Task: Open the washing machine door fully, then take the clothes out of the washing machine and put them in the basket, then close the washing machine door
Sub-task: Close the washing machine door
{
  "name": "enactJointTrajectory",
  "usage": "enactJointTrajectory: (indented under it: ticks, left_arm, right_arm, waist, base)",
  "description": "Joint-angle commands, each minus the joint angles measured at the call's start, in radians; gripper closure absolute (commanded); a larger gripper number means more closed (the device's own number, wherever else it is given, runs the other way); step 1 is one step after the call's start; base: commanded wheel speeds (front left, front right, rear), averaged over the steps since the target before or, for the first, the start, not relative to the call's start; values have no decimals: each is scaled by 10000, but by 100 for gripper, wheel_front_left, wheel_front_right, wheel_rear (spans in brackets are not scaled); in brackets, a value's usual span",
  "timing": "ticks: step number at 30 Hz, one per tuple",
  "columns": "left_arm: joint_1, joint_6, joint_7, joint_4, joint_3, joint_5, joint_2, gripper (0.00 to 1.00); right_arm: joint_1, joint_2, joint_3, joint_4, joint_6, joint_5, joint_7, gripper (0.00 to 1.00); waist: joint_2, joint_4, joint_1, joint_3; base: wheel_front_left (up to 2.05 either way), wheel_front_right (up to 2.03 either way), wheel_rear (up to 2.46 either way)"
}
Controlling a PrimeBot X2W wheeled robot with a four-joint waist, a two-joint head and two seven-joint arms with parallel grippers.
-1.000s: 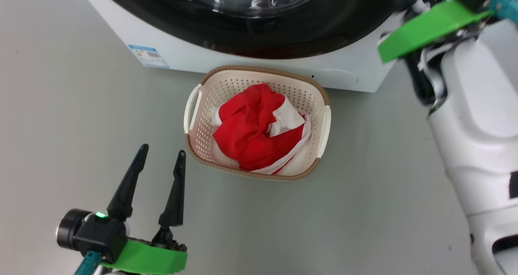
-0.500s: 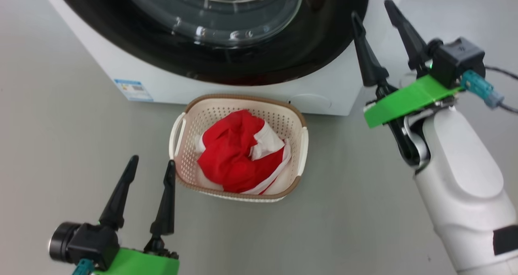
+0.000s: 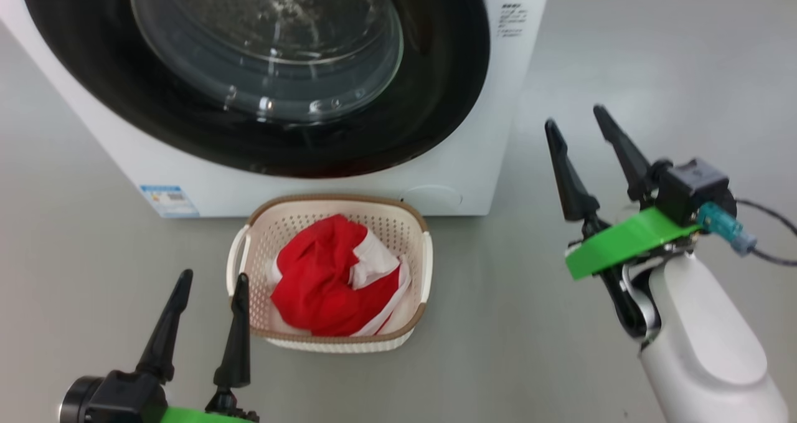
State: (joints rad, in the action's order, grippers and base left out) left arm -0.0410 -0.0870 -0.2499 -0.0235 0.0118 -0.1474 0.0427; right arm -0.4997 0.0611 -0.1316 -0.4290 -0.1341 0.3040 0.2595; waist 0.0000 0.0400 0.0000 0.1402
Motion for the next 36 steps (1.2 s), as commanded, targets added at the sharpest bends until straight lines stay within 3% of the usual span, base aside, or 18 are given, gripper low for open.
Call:
enactJointTrajectory:
  ticks: [1,19,36]
  left_arm:
    - [13,114,-118,280,-360,-86,76,0]
    - [794,418,-118,225,-473,-626,76,0]
    - [1189,414,-118,515,-697,-696,76,0]
  right_arm:
    - [206,-103,-76,366,34,-137,22,0]
    - [2978,-59,522,1600,34,-360,22,0]
    - [4400,-101,708,2521,34,-434,22,0]
  waist:
    - [0,-342,0,-402]
    - [0,-661,0,-1293]
    - [0,-635,0,-1576]
  base:
    - [0,0,0]
    - [0,0,0]
    - [0,0,0]
